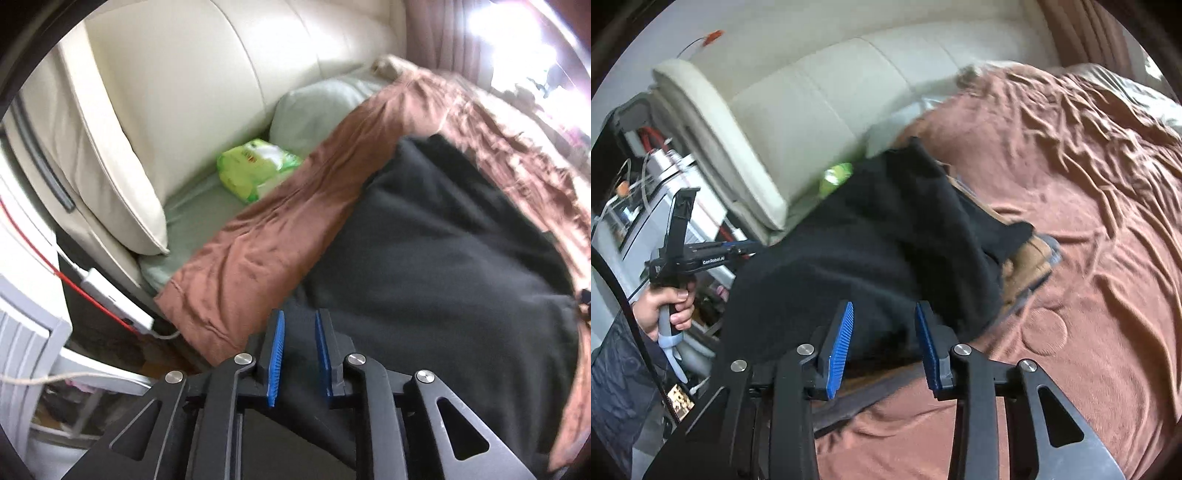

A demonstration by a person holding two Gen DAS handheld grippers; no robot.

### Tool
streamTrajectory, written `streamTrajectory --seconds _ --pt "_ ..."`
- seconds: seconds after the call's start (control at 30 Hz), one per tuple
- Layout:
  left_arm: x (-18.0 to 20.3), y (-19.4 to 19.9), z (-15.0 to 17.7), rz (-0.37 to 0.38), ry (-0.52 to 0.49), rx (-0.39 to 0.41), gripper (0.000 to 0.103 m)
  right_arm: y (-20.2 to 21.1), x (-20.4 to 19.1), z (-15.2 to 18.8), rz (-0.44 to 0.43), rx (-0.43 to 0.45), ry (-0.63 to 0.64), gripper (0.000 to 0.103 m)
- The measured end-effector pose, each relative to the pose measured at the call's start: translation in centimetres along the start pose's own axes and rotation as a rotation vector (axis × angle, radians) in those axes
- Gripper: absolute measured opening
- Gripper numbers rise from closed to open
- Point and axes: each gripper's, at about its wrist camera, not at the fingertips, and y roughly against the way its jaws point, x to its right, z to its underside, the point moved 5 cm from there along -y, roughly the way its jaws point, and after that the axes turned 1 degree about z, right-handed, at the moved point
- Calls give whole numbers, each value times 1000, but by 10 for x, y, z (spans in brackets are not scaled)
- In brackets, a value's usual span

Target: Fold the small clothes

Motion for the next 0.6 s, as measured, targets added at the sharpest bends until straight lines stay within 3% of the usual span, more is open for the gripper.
streamTrajectory --seconds 0.07,0.27,0.47,0.6 --pt "3 12 3 22 17 23 25 -1 -12 -4 -11 -2 25 32" --pt "19 28 17 75 19 41 26 -16 -41 -2 -36 -34 99 32" --pt "37 33 39 133 30 45 26 -46 -30 16 37 -117 122 32" --pt "56 32 57 179 36 49 25 -53 -20 20 21 -126 72 32"
